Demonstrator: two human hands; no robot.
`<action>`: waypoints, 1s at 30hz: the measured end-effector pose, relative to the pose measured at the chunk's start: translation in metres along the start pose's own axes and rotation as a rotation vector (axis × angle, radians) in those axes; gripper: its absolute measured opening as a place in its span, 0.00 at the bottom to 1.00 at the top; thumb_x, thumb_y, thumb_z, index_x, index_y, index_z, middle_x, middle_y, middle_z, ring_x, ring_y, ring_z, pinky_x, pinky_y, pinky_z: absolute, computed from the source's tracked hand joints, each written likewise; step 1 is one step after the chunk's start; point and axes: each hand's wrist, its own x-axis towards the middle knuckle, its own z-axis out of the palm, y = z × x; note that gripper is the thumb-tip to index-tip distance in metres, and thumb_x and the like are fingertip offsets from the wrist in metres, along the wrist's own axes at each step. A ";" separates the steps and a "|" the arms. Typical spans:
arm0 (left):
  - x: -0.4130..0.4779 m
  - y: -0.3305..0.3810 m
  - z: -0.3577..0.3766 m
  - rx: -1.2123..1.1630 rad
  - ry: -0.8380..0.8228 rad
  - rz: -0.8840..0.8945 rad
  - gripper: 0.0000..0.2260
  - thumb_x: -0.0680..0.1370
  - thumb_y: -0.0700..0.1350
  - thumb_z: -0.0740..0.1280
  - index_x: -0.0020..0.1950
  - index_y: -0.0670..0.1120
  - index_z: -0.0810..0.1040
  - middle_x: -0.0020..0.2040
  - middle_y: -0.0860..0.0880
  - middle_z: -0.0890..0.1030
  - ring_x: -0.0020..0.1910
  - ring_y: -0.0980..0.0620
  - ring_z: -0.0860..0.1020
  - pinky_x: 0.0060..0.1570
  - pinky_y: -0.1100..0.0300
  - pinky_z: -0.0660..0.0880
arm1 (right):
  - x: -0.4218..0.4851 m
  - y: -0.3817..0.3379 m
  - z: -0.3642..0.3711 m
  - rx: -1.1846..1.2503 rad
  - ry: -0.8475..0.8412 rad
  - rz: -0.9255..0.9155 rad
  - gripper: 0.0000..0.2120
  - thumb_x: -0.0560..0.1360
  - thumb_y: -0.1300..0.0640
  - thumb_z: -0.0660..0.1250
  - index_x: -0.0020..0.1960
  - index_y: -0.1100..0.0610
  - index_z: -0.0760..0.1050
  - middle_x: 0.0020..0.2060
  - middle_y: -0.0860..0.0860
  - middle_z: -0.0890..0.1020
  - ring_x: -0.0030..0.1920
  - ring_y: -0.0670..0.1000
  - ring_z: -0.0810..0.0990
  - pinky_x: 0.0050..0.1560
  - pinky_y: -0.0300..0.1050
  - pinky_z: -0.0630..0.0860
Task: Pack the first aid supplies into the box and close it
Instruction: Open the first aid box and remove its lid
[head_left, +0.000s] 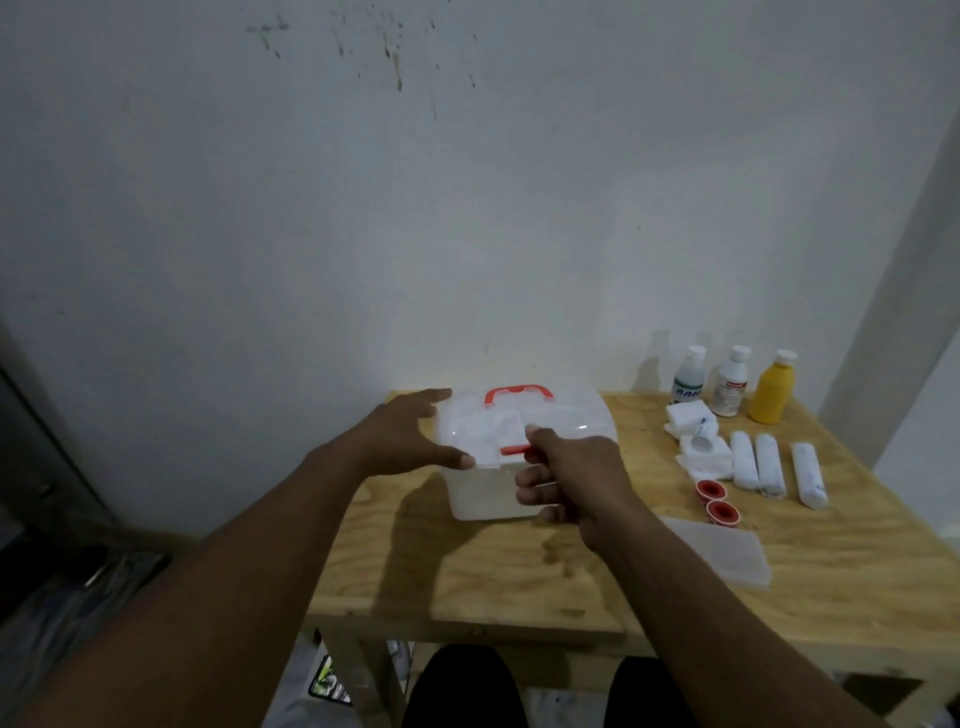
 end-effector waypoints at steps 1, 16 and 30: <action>0.000 0.002 -0.004 0.002 0.027 0.017 0.52 0.54 0.71 0.77 0.76 0.58 0.68 0.74 0.50 0.73 0.66 0.48 0.75 0.64 0.49 0.76 | -0.001 -0.008 -0.003 -0.035 -0.040 -0.001 0.15 0.76 0.49 0.68 0.48 0.63 0.79 0.30 0.57 0.84 0.28 0.53 0.82 0.26 0.39 0.71; 0.014 0.030 -0.043 -0.139 0.441 0.136 0.30 0.68 0.77 0.63 0.54 0.55 0.84 0.40 0.53 0.86 0.39 0.54 0.85 0.48 0.47 0.83 | 0.085 -0.069 -0.051 -0.398 0.299 -0.617 0.19 0.74 0.37 0.65 0.57 0.49 0.75 0.53 0.49 0.80 0.55 0.51 0.78 0.59 0.52 0.75; 0.070 0.013 -0.001 -0.510 0.438 -0.173 0.24 0.73 0.64 0.67 0.65 0.54 0.78 0.57 0.50 0.83 0.55 0.45 0.83 0.61 0.42 0.78 | 0.168 -0.048 -0.046 -0.294 -0.004 -0.317 0.19 0.77 0.53 0.67 0.67 0.53 0.74 0.50 0.50 0.81 0.54 0.56 0.81 0.47 0.48 0.78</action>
